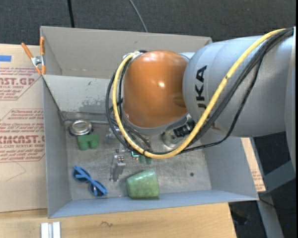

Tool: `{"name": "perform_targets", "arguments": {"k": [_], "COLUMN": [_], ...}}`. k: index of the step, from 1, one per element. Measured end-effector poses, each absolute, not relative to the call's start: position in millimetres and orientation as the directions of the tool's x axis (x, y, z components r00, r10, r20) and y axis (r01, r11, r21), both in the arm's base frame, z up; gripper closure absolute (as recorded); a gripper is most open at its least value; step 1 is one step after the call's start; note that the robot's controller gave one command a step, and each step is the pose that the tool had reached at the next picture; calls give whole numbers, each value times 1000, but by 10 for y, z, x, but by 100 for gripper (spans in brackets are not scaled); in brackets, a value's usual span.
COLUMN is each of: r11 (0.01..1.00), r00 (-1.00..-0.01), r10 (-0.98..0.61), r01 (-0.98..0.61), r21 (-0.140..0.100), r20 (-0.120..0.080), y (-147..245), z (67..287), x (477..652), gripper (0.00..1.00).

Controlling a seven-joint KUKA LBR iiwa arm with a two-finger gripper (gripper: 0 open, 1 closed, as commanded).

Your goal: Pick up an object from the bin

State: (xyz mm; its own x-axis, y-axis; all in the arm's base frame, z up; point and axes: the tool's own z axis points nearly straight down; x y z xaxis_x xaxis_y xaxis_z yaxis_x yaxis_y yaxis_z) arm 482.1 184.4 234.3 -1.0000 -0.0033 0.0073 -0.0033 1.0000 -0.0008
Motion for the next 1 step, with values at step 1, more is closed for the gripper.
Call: {"name": "perform_targets", "arguments": {"k": [1], "r11": [967], "r00": [-967], "r10": [-255], "r01": [-255], "r21": [1], "r20": [-15], "y": [2017], "z": [725], "x": [4866], "gripper": [0]}}
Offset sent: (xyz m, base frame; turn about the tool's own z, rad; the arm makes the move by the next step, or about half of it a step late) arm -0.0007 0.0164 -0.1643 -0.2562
